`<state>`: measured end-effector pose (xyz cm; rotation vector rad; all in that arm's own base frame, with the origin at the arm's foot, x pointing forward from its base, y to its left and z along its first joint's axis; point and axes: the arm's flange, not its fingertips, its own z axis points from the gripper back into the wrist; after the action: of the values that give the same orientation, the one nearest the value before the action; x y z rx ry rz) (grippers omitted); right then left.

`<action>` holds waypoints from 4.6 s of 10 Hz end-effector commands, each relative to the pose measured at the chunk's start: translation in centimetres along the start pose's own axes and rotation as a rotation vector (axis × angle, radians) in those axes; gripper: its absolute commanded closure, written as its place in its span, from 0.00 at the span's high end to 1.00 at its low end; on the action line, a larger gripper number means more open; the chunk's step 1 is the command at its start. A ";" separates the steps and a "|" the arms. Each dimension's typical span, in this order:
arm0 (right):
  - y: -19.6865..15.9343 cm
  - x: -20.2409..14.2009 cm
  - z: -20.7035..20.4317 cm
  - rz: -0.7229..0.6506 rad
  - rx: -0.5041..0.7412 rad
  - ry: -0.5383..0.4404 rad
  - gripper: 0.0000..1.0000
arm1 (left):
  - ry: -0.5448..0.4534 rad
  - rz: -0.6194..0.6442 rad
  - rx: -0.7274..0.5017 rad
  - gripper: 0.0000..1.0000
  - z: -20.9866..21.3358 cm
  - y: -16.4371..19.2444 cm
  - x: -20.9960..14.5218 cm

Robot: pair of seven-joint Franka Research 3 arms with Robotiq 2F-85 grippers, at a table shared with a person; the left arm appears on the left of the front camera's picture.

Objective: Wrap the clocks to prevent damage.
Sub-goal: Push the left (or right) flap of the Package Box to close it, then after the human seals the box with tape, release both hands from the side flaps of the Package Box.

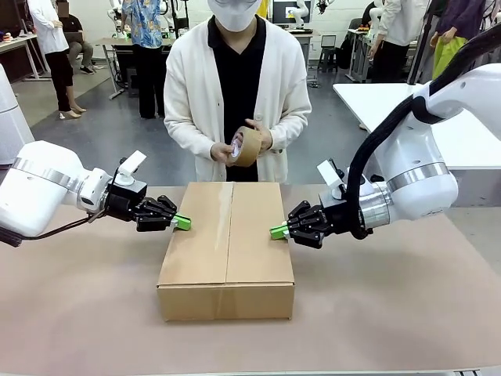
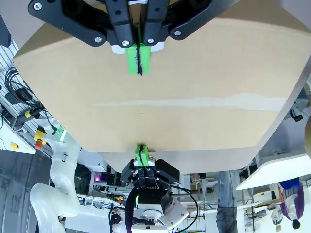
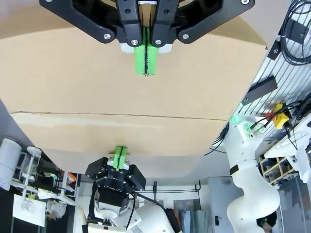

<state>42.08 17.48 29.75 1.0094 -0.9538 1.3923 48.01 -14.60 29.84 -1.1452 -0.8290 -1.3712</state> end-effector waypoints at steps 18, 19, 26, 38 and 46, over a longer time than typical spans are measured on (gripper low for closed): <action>0.0 0.0 0.0 0.000 0.000 0.000 0.04 | 0.002 0.004 0.004 0.05 -0.2 0.1 -0.3; 0.0 0.0 0.0 0.000 0.000 0.000 0.04 | 0.002 0.004 0.004 0.05 -0.2 0.1 -0.3; 0.0 0.0 0.0 0.000 0.000 0.000 0.04 | 0.002 0.004 0.004 0.05 -0.2 0.1 -0.3; 0.0 0.0 0.0 0.000 0.000 0.000 0.04 | 0.002 0.004 0.004 0.05 -0.2 0.1 -0.3; 0.0 0.0 0.0 0.000 0.000 0.000 0.04 | 0.002 0.004 0.004 0.05 -0.2 0.1 -0.3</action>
<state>42.10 17.43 30.04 1.0100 -0.9581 1.3958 48.01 -14.60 29.79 -1.1463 -0.8283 -1.3706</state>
